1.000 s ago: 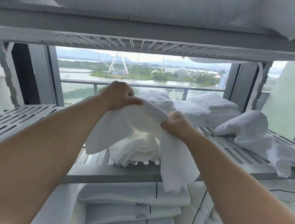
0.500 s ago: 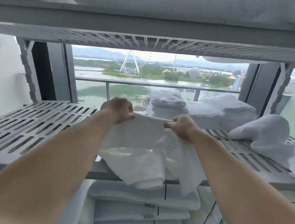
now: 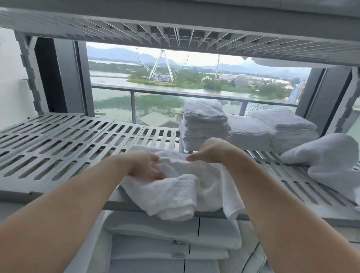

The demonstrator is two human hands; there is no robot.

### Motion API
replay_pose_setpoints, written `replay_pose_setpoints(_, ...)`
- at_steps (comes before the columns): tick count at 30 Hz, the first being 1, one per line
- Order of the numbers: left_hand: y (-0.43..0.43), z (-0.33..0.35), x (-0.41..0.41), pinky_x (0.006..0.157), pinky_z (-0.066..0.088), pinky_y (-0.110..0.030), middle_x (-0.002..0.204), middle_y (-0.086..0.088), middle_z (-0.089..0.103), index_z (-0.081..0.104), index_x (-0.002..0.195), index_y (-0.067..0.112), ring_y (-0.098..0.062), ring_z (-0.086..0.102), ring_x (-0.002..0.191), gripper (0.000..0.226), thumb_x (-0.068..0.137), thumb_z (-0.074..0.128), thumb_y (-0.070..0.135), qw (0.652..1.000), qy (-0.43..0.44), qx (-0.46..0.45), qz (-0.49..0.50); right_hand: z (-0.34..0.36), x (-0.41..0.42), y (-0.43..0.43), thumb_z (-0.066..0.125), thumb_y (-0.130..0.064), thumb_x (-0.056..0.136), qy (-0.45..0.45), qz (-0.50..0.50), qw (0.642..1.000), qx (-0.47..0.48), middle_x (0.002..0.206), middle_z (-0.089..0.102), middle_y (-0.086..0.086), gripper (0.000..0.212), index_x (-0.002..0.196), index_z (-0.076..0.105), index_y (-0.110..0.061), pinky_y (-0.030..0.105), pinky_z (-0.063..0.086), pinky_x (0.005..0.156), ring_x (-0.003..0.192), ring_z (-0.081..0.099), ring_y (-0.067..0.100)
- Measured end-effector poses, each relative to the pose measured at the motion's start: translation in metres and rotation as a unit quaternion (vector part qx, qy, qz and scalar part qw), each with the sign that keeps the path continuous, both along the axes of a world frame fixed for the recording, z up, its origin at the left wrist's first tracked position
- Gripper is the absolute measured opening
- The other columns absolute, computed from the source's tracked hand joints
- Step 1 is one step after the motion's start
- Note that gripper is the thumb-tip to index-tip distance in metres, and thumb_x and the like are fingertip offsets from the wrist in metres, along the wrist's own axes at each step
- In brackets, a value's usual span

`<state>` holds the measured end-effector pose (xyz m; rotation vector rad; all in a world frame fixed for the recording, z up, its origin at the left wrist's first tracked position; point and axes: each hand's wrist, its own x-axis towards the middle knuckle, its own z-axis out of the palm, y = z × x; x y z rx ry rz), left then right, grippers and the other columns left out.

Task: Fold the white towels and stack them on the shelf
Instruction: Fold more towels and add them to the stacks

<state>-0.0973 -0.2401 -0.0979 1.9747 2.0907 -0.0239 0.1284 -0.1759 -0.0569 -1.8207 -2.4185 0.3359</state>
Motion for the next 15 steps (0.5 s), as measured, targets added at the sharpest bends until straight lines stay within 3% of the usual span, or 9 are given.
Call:
replay_pose_setpoints(2,0.002,-0.007,0.0,0.098,0.046,-0.037,0.128,0.004,0.065,0.057,0.131,0.036,-0.017,0.058,0.108,0.055,0.085,0.057,0.068,0.998,0.016,0.049,-0.02,0.007,-0.001,-0.006,0.078,-0.06,0.073,-0.099,0.022,0.994,-0.039,0.123,0.067,0.008,0.075,0.124,0.066,-0.007,0.033,0.05,0.094,0.11,0.063,0.027)
replay_pose_setpoints(4,0.002,-0.013,0.001,0.081,0.049,-0.033,0.114,0.005,0.068,0.061,0.1,0.039,-0.014,0.059,0.093,0.022,0.094,0.054,0.058,0.995,0.026,0.09,-0.026,0.011,0.003,-0.009,0.08,-0.055,0.073,-0.151,0.009,0.986,-0.073,0.128,0.065,0.01,0.079,0.128,0.06,-0.002,0.033,0.048,0.093,0.112,0.063,0.028)
replay_pose_setpoints(6,0.002,-0.016,0.003,0.077,0.05,-0.033,0.108,0.007,0.067,0.059,0.096,0.036,-0.015,0.061,0.091,0.022,0.097,0.05,0.056,0.993,0.042,0.107,-0.026,0.009,0.01,-0.008,0.077,-0.053,0.078,-0.186,-0.017,0.973,-0.132,0.125,0.062,0.012,0.07,0.125,0.058,-0.005,0.034,0.045,0.094,0.103,0.059,0.027)
replay_pose_setpoints(8,0.005,-0.012,0.001,0.086,0.052,-0.04,0.111,0.004,0.066,0.059,0.095,0.031,-0.021,0.061,0.1,0.023,0.099,0.049,0.051,0.992,0.053,0.112,-0.021,0.007,0.019,-0.008,0.07,-0.051,0.086,-0.202,-0.04,0.959,-0.193,0.126,0.059,0.016,0.063,0.124,0.056,-0.004,0.034,0.042,0.099,0.101,0.053,0.024)
replay_pose_setpoints(10,0.009,-0.003,-0.003,0.087,0.052,-0.04,0.109,0.003,0.067,0.061,0.091,0.028,-0.023,0.061,0.101,0.021,0.099,0.052,0.046,0.991,0.057,0.117,-0.008,0.007,0.028,-0.01,0.074,-0.047,0.085,-0.184,-0.046,0.964,-0.187,0.112,0.06,0.013,0.051,0.11,0.061,-0.005,0.033,0.044,0.096,0.096,0.054,0.024)
replay_pose_setpoints(13,0.016,0.011,-0.008,0.08,0.05,-0.037,0.105,0.002,0.067,0.065,0.089,0.03,-0.024,0.061,0.097,0.018,0.099,0.05,0.033,0.981,0.102,0.164,0.025,0.007,0.038,-0.014,0.08,-0.038,0.081,-0.115,-0.032,0.983,-0.142,0.111,0.068,0.008,0.052,0.116,0.067,-0.003,0.037,0.052,0.096,0.099,0.065,0.026)
replay_pose_setpoints(15,0.019,0.015,-0.005,0.079,0.049,-0.038,0.105,0.002,0.066,0.063,0.085,0.032,-0.025,0.061,0.098,0.022,0.095,0.045,0.024,0.972,0.125,0.191,0.061,0.006,0.043,-0.015,0.079,-0.026,0.082,-0.007,-0.021,0.983,-0.182,0.12,0.069,0.017,0.05,0.123,0.065,0.0,0.049,0.052,0.1,0.11,0.067,0.033)
